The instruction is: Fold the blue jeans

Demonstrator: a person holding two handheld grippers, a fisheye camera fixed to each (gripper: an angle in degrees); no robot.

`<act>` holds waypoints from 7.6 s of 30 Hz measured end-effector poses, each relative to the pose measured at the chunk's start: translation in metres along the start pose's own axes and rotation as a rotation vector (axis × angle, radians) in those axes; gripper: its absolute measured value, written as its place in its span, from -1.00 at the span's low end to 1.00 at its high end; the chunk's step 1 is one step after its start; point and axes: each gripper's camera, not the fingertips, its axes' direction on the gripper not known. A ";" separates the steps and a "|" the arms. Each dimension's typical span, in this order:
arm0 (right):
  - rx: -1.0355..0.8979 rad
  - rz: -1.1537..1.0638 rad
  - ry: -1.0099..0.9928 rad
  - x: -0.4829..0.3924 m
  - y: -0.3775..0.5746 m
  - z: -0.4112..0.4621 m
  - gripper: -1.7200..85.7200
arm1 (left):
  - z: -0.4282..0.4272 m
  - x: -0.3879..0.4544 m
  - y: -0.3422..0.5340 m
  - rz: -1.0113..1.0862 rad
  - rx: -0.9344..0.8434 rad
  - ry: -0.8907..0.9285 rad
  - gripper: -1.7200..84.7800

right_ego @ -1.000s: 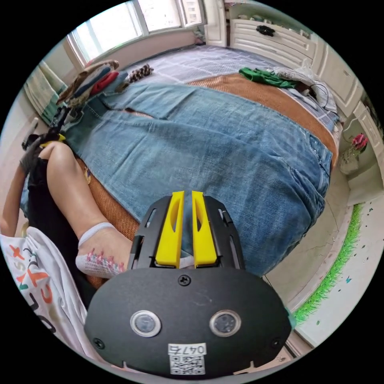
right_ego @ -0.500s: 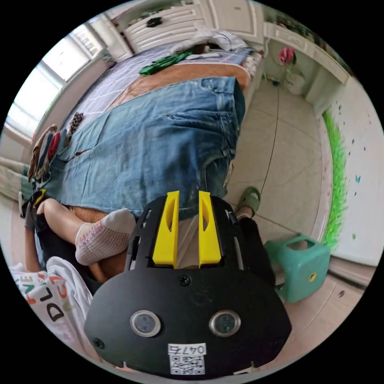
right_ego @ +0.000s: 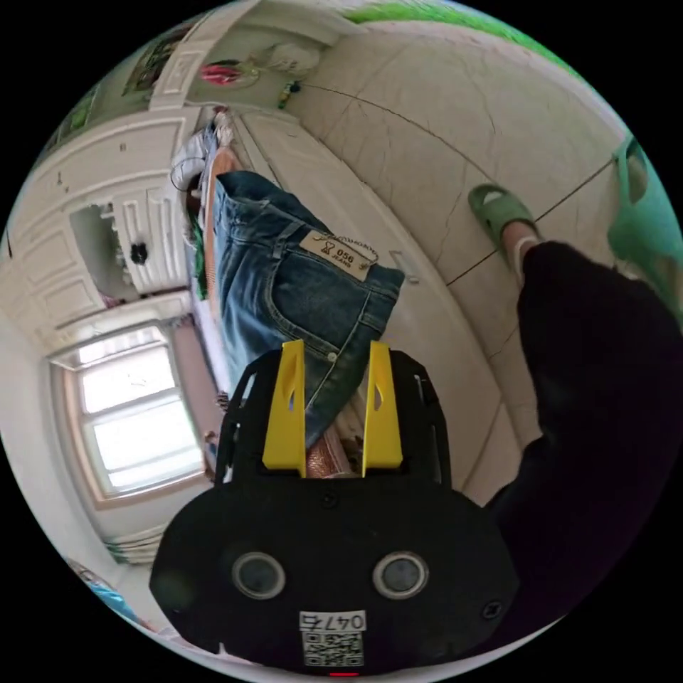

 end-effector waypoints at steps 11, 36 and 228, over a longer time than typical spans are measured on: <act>0.100 -0.112 -0.226 0.029 0.008 -0.061 -0.95 | -0.028 0.027 -0.011 -0.013 0.046 -0.001 -0.98; 0.172 -0.625 0.180 -0.286 -0.068 -0.007 -0.98 | 0.148 0.174 -0.273 -0.002 -0.031 -0.480 -0.97; 0.345 -0.061 -0.120 -0.106 -0.096 -0.035 -0.68 | 0.406 0.557 -0.215 0.026 -0.378 0.154 -0.75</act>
